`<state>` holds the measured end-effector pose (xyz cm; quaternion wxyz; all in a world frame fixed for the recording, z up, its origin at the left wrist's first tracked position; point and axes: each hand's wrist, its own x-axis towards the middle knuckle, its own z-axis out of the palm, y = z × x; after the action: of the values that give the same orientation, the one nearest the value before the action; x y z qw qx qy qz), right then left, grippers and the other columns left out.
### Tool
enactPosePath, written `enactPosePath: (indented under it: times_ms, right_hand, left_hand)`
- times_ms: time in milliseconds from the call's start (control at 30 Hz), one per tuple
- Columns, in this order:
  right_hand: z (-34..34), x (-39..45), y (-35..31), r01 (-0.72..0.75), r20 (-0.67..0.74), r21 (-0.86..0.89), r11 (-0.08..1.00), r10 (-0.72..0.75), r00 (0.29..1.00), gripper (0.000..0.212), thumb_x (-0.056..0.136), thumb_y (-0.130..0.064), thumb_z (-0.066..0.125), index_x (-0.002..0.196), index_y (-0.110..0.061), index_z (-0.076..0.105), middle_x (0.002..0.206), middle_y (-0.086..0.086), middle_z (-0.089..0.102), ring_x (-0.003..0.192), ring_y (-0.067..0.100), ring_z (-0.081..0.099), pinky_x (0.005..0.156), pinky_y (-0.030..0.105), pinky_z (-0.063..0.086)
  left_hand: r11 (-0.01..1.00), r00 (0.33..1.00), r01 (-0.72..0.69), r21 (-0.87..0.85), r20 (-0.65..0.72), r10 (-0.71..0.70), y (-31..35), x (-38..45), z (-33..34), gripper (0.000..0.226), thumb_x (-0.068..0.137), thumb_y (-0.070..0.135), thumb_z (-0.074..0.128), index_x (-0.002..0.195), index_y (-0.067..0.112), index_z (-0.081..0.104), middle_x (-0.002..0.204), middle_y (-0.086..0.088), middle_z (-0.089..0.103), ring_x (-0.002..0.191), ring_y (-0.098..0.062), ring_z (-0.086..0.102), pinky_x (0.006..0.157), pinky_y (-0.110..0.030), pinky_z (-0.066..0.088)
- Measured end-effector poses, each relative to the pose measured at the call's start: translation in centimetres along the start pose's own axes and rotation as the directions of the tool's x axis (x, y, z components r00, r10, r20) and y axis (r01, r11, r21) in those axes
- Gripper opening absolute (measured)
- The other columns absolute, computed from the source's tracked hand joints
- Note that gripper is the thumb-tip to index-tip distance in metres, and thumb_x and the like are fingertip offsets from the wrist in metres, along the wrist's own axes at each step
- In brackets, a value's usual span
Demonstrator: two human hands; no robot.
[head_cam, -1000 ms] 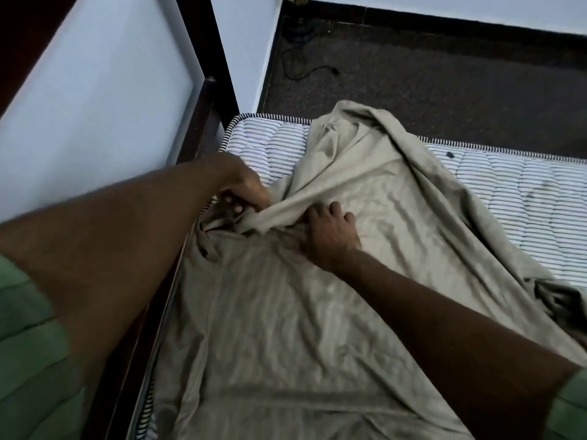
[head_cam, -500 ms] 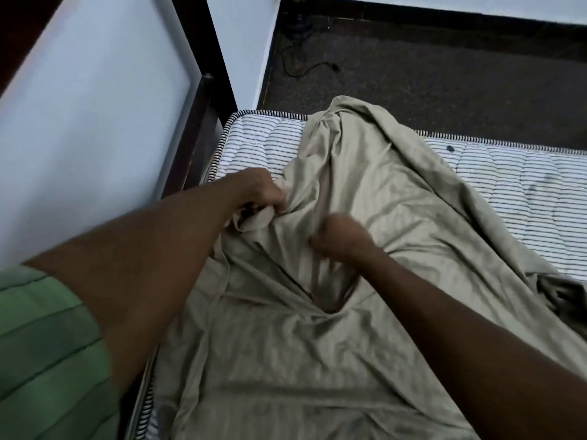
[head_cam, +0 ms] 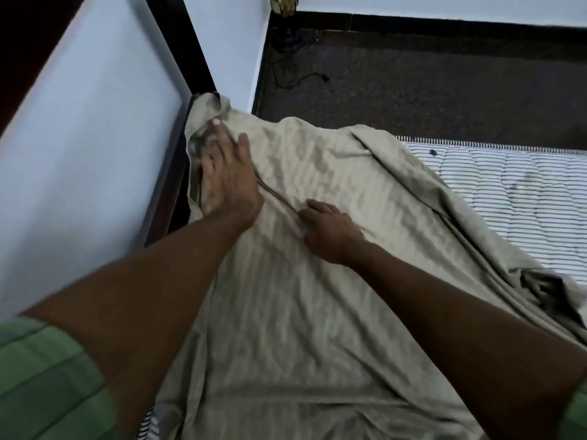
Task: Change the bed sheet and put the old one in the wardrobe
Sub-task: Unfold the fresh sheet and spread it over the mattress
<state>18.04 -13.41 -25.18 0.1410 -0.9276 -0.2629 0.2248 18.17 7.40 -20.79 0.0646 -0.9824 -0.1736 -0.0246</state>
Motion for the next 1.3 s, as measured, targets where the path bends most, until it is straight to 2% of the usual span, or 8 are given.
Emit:
enactPosePath:
  times_ms: [300, 500, 667, 800, 933, 1033, 1167, 1300]
  right_hand:
    - [-0.9, -3.9, 4.3, -0.163, -0.265, 0.041, 0.986, 0.168, 0.949, 0.034, 0.093, -0.031, 0.055, 0.122, -0.016, 0.064, 0.122, 0.011, 0.063, 0.114, 0.035, 0.059, 0.094, 0.043, 0.049]
    - [-4.8, -11.1, 16.4, -0.737, -0.445, 0.12, 0.665, 0.7, 0.559, 0.062, 0.074, -0.032, 0.07, 0.13, -0.014, 0.048, 0.131, 0.014, 0.053, 0.127, 0.038, 0.046, 0.103, 0.054, 0.038]
    - [-8.4, -14.9, 23.9, -0.652, -0.013, 0.032, 0.758, 0.652, 0.758, 0.053, 0.076, -0.049, 0.06, 0.11, -0.01, 0.069, 0.112, 0.02, 0.071, 0.109, 0.038, 0.066, 0.078, 0.036, 0.048]
    - [-16.2, -11.3, 27.9, -0.6, -0.357, 0.266, 0.755, 0.655, 0.666, 0.032, 0.091, -0.023, 0.058, 0.115, -0.002, 0.064, 0.12, 0.027, 0.066, 0.115, 0.045, 0.063, 0.094, 0.045, 0.054]
    - [-19.7, -10.5, 28.7, -0.463, -0.31, 0.461, 0.757, 0.626, 0.716, 0.083, 0.094, -0.019, 0.061, 0.163, -0.012, 0.015, 0.151, 0.019, 0.048, 0.138, 0.037, 0.048, 0.113, 0.038, 0.039]
    - [-14.8, -14.0, 27.5, -0.324, -0.432, 0.255, 0.911, 0.408, 0.804, 0.085, 0.079, -0.021, 0.063, 0.157, -0.012, 0.031, 0.135, 0.02, 0.058, 0.126, 0.043, 0.056, 0.107, 0.047, 0.046]
    - [-3.4, -24.5, 23.1, -0.219, -0.204, 0.192, 0.957, 0.257, 0.945, 0.037, 0.084, -0.019, 0.061, 0.119, -0.011, 0.063, 0.115, 0.015, 0.062, 0.111, 0.038, 0.059, 0.093, 0.046, 0.049]
    - [3.7, -33.9, 25.8, -0.142, -0.074, -0.073, 0.987, 0.136, 0.988, 0.066, 0.083, -0.038, 0.053, 0.147, -0.023, 0.046, 0.149, 0.004, 0.045, 0.138, 0.033, 0.043, 0.103, 0.049, 0.042]
  left_hand:
    - [0.856, 0.808, -0.429, -0.287, 0.302, 0.506, 7.5, -5.3, 1.0, 0.039, 0.087, 0.024, 0.065, 0.126, 0.023, 0.061, 0.126, -0.003, 0.062, 0.118, -0.026, 0.056, 0.098, -0.038, 0.047]
    - [0.713, 0.722, -0.534, -0.454, 0.195, 0.664, 14.6, -8.5, -0.4, 0.041, 0.086, 0.017, 0.062, 0.126, 0.024, 0.062, 0.129, -0.001, 0.06, 0.121, -0.025, 0.055, 0.099, -0.038, 0.047]
    - [0.637, 0.684, -0.538, -0.552, 0.155, 0.713, 21.6, -11.0, -1.9, 0.049, 0.084, 0.019, 0.061, 0.133, 0.024, 0.057, 0.136, -0.001, 0.053, 0.12, -0.027, 0.057, 0.097, -0.042, 0.05]
    - [0.706, 0.756, -0.449, -0.548, 0.188, 0.627, 25.9, -12.3, -2.7, 0.051, 0.09, 0.014, 0.06, 0.139, 0.024, 0.052, 0.142, 0.0, 0.048, 0.122, -0.025, 0.055, 0.093, -0.039, 0.048]
    - [0.8, 0.822, -0.317, -0.51, 0.273, 0.499, 29.7, -14.8, -3.6, 0.057, 0.089, 0.013, 0.061, 0.144, 0.018, 0.045, 0.145, -0.005, 0.043, 0.125, -0.029, 0.052, 0.097, -0.044, 0.049]
    - [0.862, 0.85, -0.246, -0.442, 0.329, 0.411, 32.3, -17.2, -4.5, 0.052, 0.088, 0.013, 0.062, 0.138, 0.014, 0.048, 0.14, -0.009, 0.044, 0.123, -0.031, 0.052, 0.096, -0.044, 0.049]
    - [0.897, 0.856, -0.215, -0.387, 0.367, 0.363, 35.1, -20.8, -4.8, 0.04, 0.09, 0.023, 0.065, 0.128, 0.015, 0.056, 0.132, -0.009, 0.047, 0.119, -0.029, 0.053, 0.094, -0.043, 0.049]
    - [0.896, 0.794, -0.184, -0.404, 0.477, 0.378, 36.7, -25.6, -3.4, 0.039, 0.091, 0.021, 0.063, 0.129, 0.017, 0.056, 0.132, -0.005, 0.048, 0.12, -0.026, 0.05, 0.096, -0.041, 0.049]
